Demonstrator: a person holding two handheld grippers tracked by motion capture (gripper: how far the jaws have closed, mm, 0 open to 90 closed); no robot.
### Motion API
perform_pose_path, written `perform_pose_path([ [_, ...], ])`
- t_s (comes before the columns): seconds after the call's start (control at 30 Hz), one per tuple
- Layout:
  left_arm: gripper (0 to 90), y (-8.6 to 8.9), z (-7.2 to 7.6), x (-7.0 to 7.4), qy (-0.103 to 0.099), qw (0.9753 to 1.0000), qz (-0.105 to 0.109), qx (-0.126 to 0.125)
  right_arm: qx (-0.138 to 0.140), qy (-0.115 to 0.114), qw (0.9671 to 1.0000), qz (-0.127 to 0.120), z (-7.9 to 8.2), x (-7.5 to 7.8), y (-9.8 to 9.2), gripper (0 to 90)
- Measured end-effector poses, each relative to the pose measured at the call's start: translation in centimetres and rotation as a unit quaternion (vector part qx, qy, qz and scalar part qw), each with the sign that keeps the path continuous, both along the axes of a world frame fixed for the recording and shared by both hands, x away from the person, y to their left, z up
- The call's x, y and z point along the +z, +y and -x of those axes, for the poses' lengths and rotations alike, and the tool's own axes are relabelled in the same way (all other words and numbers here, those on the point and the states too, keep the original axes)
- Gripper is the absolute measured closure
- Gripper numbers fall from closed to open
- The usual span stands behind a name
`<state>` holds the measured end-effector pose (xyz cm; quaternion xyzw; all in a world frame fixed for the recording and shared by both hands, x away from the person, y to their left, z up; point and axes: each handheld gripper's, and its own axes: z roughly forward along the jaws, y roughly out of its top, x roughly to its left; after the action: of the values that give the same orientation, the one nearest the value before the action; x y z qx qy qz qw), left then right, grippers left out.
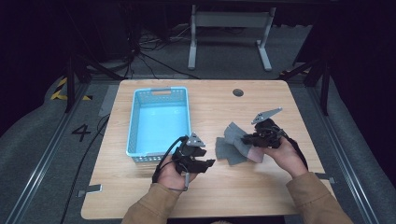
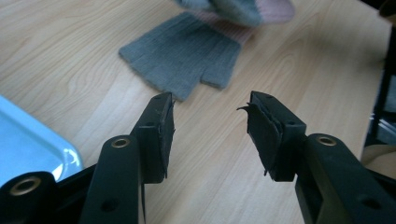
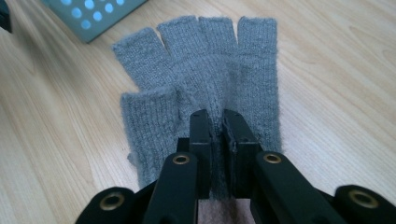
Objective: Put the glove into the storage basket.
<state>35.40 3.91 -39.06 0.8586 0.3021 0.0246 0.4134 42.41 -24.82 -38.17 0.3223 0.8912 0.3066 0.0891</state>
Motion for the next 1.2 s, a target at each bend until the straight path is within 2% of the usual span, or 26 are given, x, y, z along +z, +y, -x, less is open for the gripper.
perform_pose_path([
  [0.17, 57.1, -0.2, -0.1, -0.1, 0.002, 1.0000, 0.000, -0.003, 0.005, 0.006, 1.0000, 0.005, 0.3, -0.7, 0.2, 83.2],
  [0.23, 62.9, -0.6, 0.0, -0.4, 0.001, 0.9999, -0.015, 0.005, 0.006, 0.008, 0.9999, 0.009, 0.3, -0.9, 0.4, 83.1],
  [0.3, 69.4, -0.8, 0.0, -0.4, 0.003, 0.9998, -0.020, 0.004, 0.009, 0.007, 0.9998, 0.014, 0.3, -1.0, 0.5, 83.1],
  [0.37, 71.8, -0.9, 0.0, -0.5, 0.002, 0.9997, -0.023, 0.005, 0.010, 0.007, 0.9998, 0.017, 0.4, -1.1, 0.7, 83.1],
  [0.5, 72.4, -1.0, 0.0, -0.5, 0.001, 0.9997, -0.024, 0.005, 0.011, 0.012, 0.9995, 0.025, 0.5, -1.4, 1.0, 83.0],
  [0.6, 66.4, -1.2, 0.0, -0.6, -0.008, 0.9993, -0.031, 0.018, 0.014, 0.016, 0.9993, 0.030, 0.6, -1.7, 1.2, 83.0],
  [0.63, 66.0, -1.4, -0.1, -0.8, -0.015, 0.9988, -0.036, 0.030, 0.017, 0.019, 0.9991, 0.033, 0.7, -2.0, 1.4, 83.0],
  [0.83, 69.2, -1.6, -0.3, -1.1, -0.037, 0.9984, -0.040, 0.016, 0.022, 0.025, 0.9986, 0.042, 0.9, -2.7, 1.9, 82.2],
  [0.93, 70.3, -1.9, -0.4, -1.3, -0.030, 0.9986, -0.042, 0.013, 0.021, 0.026, 0.9986, 0.040, 1.0, -2.9, 1.9, 80.4],
  [0.97, 73.6, -2.1, -0.6, -1.5, -0.017, 0.9992, -0.036, 0.005, 0.021, 0.025, 0.9989, 0.035, 1.0, -3.0, 1.8, 74.1],
  [1.0, 73.7, -2.2, -0.7, -1.6, -0.006, 0.9994, -0.034, 0.000, 0.021, 0.025, 0.9990, 0.032, 1.1, -3.0, 1.7, 71.8],
  [1.03, 73.9, -2.3, -0.8, -1.7, -0.002, 0.9994, -0.036, -0.003, 0.022, 0.019, 0.9992, 0.028, 1.1, -2.9, 1.6, 67.4],
  [1.13, 74.3, -2.6, -0.8, -1.8, -0.008, 0.9990, -0.044, -0.003, 0.018, 0.012, 0.9996, 0.017, 1.3, -2.5, 1.2, 64.1],
  [1.2, 73.1, -2.8, -0.9, -1.9, -0.006, 0.9989, -0.046, -0.004, 0.006, 0.003, 1.0000, 0.005, 2.0, -1.7, 0.1, 63.5],
])
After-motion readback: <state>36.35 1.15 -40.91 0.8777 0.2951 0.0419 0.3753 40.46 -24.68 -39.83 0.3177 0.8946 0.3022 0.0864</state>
